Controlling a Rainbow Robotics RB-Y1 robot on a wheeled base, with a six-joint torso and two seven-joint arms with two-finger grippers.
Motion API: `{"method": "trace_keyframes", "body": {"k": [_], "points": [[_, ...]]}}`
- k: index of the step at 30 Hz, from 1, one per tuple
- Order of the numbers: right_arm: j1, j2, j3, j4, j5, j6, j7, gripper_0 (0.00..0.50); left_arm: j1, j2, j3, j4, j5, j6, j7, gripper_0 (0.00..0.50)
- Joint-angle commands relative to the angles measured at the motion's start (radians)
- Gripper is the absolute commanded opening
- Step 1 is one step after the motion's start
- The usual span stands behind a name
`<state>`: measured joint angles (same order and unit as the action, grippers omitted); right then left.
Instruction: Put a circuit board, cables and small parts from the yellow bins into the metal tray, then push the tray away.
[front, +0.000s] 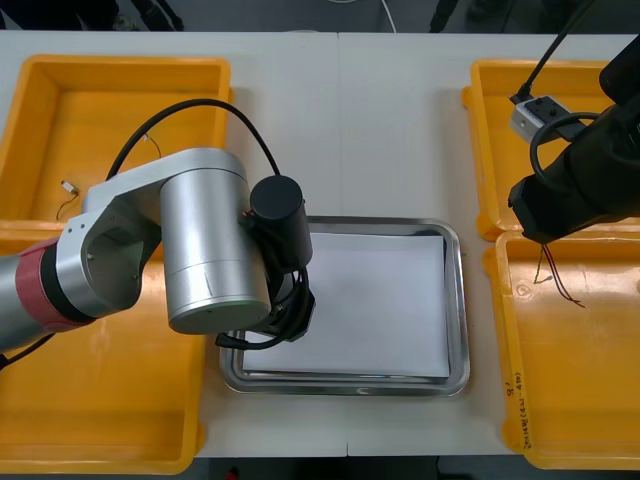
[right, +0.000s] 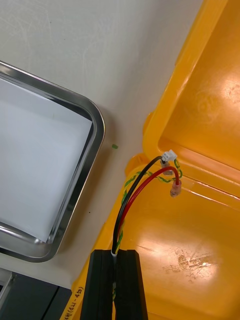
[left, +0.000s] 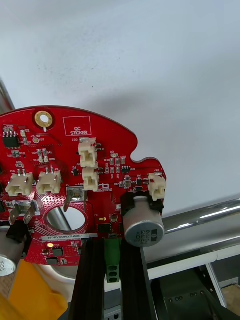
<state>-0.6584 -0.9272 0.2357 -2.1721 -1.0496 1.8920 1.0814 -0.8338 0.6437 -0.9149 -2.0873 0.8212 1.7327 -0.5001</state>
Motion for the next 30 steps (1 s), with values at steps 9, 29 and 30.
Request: {"method": "trace_keyframes", "body": {"k": [9, 29, 30], "points": [[-0.035, 0.007, 0.01, 0.0, 0.007, 0.012, 0.032, 0.0, -0.042, -0.042, -0.108, 0.053, -0.053, -0.076, 0.104, 0.0], [-0.035, 0.007, 0.01, 0.0, 0.008, 0.015, 0.032, 0.0, -0.008, -0.019, -0.202, 0.052, -0.074, -0.173, 0.178, 0.0], [-0.035, 0.007, 0.01, -0.002, 0.01, 0.016, 0.031, 0.0, -0.008, -0.018, -0.206, 0.052, -0.076, -0.176, 0.181, 0.0]]}}
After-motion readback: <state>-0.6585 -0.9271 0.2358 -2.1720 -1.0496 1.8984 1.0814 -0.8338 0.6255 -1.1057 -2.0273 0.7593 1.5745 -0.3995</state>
